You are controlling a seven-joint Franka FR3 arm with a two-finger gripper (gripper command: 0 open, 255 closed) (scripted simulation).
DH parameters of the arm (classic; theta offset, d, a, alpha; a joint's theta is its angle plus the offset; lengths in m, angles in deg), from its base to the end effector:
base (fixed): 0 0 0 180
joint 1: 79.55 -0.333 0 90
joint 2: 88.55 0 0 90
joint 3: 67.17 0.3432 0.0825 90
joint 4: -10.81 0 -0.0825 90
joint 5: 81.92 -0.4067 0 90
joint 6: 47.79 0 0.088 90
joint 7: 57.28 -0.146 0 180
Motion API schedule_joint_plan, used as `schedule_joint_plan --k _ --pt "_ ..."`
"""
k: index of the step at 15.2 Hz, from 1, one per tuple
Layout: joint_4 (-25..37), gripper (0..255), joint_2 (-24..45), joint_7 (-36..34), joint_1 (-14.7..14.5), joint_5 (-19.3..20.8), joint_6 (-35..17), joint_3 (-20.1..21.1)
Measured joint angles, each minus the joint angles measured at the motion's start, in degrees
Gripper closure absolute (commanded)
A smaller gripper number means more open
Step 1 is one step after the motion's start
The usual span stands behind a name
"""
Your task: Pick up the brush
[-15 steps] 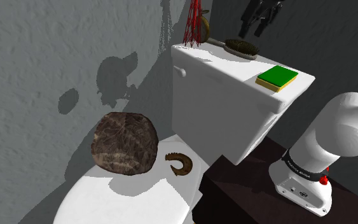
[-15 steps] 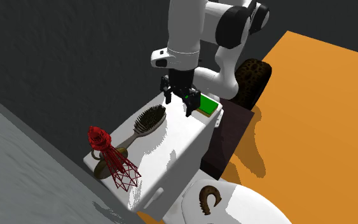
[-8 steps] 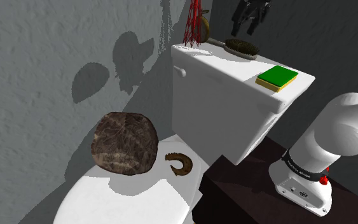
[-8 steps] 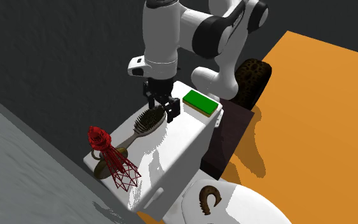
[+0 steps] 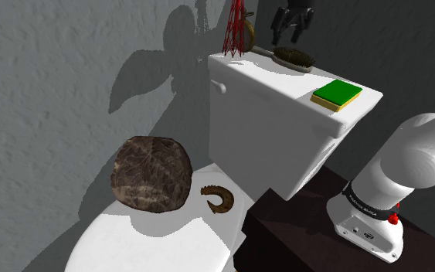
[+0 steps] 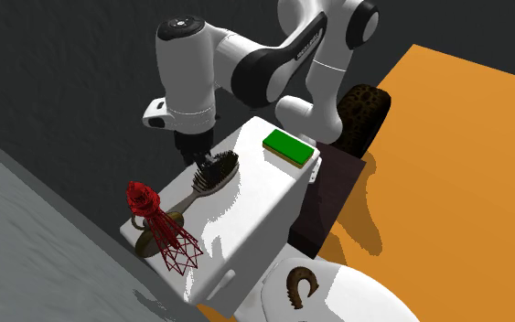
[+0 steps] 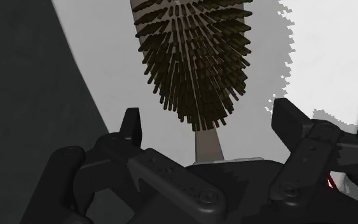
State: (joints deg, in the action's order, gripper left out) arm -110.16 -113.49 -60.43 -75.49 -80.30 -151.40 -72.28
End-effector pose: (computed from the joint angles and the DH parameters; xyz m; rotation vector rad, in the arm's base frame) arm 0.4430 -0.0808 0.5842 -3.1152 0.3194 -0.2056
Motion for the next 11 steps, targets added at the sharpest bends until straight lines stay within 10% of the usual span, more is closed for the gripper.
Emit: schedule_joint_plan --k 6,7,11 --pt "-4.6 0 0.1 0.1 0.1 0.1 -4.7 -0.2" --pt "-4.8 255 0.1 0.1 0.1 0.2 -4.9 -0.2" --pt "-4.9 255 0.2 0.1 0.1 0.2 -5.1 -0.2"
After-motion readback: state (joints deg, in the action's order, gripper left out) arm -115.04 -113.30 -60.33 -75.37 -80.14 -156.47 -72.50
